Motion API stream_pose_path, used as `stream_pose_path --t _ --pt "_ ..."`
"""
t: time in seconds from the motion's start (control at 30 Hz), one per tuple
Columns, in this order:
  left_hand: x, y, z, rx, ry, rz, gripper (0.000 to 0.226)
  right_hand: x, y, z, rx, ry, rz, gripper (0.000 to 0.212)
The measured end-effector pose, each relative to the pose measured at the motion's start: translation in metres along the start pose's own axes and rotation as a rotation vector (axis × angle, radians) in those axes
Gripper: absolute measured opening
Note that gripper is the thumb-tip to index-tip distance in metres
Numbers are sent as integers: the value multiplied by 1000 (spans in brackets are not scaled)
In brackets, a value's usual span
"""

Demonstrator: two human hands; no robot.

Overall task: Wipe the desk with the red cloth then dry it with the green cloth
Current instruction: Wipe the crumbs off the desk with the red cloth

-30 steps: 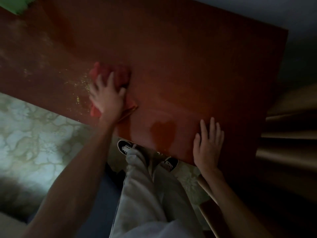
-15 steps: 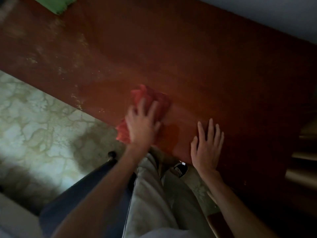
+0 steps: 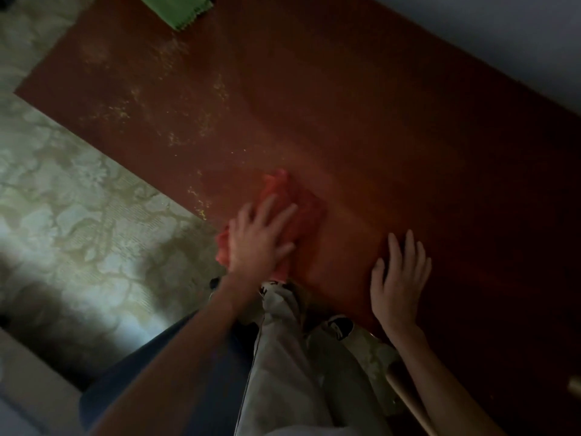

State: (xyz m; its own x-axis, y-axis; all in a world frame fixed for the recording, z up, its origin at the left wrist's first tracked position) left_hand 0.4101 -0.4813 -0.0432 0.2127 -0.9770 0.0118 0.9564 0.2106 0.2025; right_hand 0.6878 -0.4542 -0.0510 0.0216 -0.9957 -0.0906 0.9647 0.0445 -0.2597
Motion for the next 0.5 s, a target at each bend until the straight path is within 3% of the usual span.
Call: stream_pose_path --t 0.17,0.27,0.4,0.5 --pt "-56 -174 34 -95 53 142 73 -38 -70 -26 15 -26 63 49" --pt "-84 -235 53 -121 92 269 67 -46 -85 -36 87 -17 34 50" --pt "-88 -220 56 -127 140 392 67 -44 -87 -35 145 12 19 51" --pt "-79 -158 45 -132 109 333 72 -44 -88 -34 135 21 14 52"
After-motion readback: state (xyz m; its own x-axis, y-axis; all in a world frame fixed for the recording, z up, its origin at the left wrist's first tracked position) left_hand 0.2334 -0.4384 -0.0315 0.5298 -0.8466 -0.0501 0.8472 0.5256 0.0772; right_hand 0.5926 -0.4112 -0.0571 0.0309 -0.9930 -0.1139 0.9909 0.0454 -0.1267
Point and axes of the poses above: each hand's wrist, its own x-axis away from the middle knuckle, its own z-axis out of the back of the hand, y = z × x, the point moved 8 cm from there along -x, towards the middle knuckle, and after that the axes turned 12 degrees about y, right-handed, at the moved point
